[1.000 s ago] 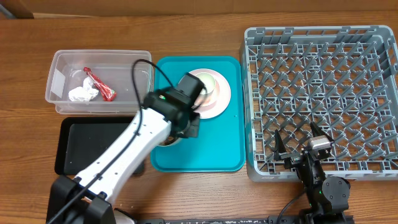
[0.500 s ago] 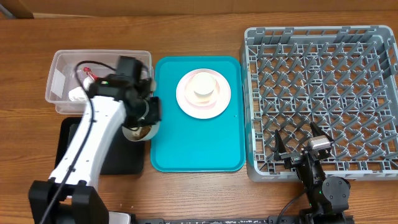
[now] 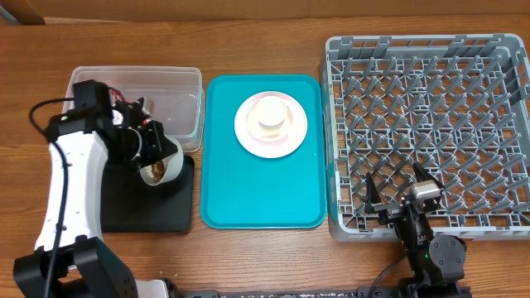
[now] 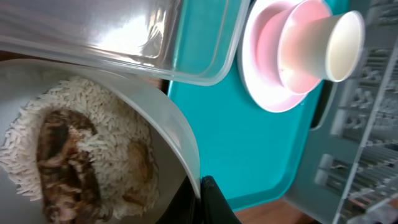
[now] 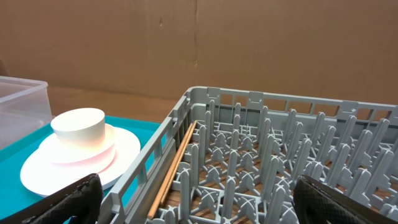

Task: Sort waste into correct bins and load items into the dishwasher
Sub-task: 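Lift the rice bowl with the left gripper over the black tray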

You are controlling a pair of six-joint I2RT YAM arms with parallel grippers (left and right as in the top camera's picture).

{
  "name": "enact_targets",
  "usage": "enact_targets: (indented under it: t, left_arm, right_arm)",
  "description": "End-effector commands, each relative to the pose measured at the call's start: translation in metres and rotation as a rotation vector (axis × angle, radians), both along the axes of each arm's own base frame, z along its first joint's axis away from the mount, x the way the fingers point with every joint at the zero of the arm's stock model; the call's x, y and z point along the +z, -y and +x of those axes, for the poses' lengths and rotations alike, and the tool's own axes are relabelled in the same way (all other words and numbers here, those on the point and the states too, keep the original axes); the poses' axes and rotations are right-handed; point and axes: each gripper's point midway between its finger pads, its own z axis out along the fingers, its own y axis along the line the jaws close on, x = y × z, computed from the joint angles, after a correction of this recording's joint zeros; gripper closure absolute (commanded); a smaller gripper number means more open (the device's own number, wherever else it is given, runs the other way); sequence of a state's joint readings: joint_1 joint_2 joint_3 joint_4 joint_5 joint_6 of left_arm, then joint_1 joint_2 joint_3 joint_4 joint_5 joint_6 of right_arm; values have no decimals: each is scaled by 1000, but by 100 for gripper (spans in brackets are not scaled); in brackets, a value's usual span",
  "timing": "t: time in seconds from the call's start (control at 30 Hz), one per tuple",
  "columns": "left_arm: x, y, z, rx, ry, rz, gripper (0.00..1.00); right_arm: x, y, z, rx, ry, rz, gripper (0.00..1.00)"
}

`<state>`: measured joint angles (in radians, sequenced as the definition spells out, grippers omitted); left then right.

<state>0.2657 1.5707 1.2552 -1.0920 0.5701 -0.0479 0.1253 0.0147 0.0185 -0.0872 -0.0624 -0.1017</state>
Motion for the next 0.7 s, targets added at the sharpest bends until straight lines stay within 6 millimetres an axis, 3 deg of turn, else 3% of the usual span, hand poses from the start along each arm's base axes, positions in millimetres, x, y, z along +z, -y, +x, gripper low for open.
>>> enact_targets:
  t: [0.0, 0.3, 0.67]
  left_arm:
    - [20, 3, 4, -38, 117, -90, 96]
    - [14, -36, -3, 90, 159, -183, 96]
    - [2, -53, -10, 188, 216, -308, 96]
  right_arm:
    - [-1, 0, 0, -4, 8, 1, 0]
    - [-1, 0, 0, -4, 8, 1, 0]
    - [-1, 0, 0, -4, 8, 1, 0]
